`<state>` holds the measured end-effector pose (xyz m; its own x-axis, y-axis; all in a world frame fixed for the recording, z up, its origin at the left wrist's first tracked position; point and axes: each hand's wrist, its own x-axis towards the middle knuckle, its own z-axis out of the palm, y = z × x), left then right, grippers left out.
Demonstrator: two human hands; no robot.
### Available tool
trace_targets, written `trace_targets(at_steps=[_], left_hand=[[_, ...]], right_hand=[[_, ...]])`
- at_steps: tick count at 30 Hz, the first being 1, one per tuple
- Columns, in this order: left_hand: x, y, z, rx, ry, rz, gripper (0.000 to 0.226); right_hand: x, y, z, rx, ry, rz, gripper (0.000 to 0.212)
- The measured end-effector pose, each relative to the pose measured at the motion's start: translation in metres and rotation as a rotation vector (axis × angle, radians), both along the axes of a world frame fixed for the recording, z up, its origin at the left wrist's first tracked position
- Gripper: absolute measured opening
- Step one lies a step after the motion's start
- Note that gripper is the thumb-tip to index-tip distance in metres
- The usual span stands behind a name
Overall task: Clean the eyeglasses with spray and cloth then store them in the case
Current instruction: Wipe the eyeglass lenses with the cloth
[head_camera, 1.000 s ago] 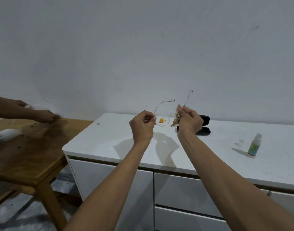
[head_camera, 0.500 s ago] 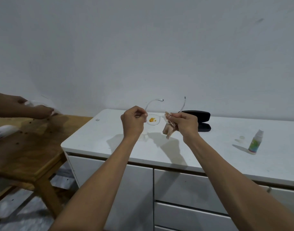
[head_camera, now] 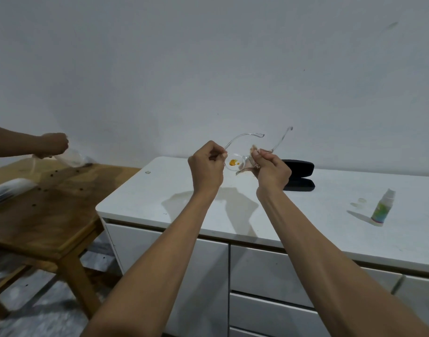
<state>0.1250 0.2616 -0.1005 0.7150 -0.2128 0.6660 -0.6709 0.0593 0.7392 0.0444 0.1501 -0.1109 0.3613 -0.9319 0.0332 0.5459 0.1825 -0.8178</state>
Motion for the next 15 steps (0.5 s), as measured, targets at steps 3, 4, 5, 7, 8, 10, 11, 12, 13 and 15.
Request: trace_targets(at_steps=[3, 4, 5, 7, 8, 10, 11, 12, 13, 15], left_hand=[[0.004, 0.002, -0.004, 0.046, -0.017, -0.008, 0.009], [0.006, 0.003, -0.007, 0.059, -0.013, -0.009, 0.01], [0.007, 0.005, -0.009, 0.069, -0.004, -0.009, 0.01], [0.012, 0.008, -0.014, 0.083, 0.016, -0.004, 0.011], [0.015, 0.009, -0.017, 0.09, 0.022, -0.004, 0.012], [0.019, 0.013, -0.021, 0.105, 0.027, 0.001, 0.013], [0.021, 0.015, -0.023, 0.113, 0.028, 0.005, 0.013], [0.022, 0.016, -0.025, 0.119, 0.029, 0.009, 0.013], [0.022, 0.017, -0.026, 0.123, 0.03, 0.012, 0.013], [0.021, 0.018, -0.027, 0.121, 0.029, 0.015, 0.012]], right_hand=[[-0.007, -0.006, -0.009, -0.079, 0.123, 0.039, 0.012], [-0.01, -0.009, -0.011, -0.108, 0.169, 0.053, 0.013], [-0.014, -0.012, -0.013, -0.142, 0.208, 0.074, 0.015], [-0.023, -0.013, -0.013, -0.22, 0.266, 0.143, 0.018], [-0.028, -0.013, -0.014, -0.261, 0.278, 0.19, 0.016], [-0.039, -0.011, -0.013, -0.344, 0.307, 0.266, 0.011], [-0.043, -0.011, -0.012, -0.373, 0.332, 0.294, 0.011], [-0.046, -0.013, -0.012, -0.387, 0.356, 0.315, 0.013], [-0.046, -0.015, -0.013, -0.387, 0.377, 0.313, 0.017], [-0.043, -0.016, -0.015, -0.351, 0.374, 0.237, 0.019]])
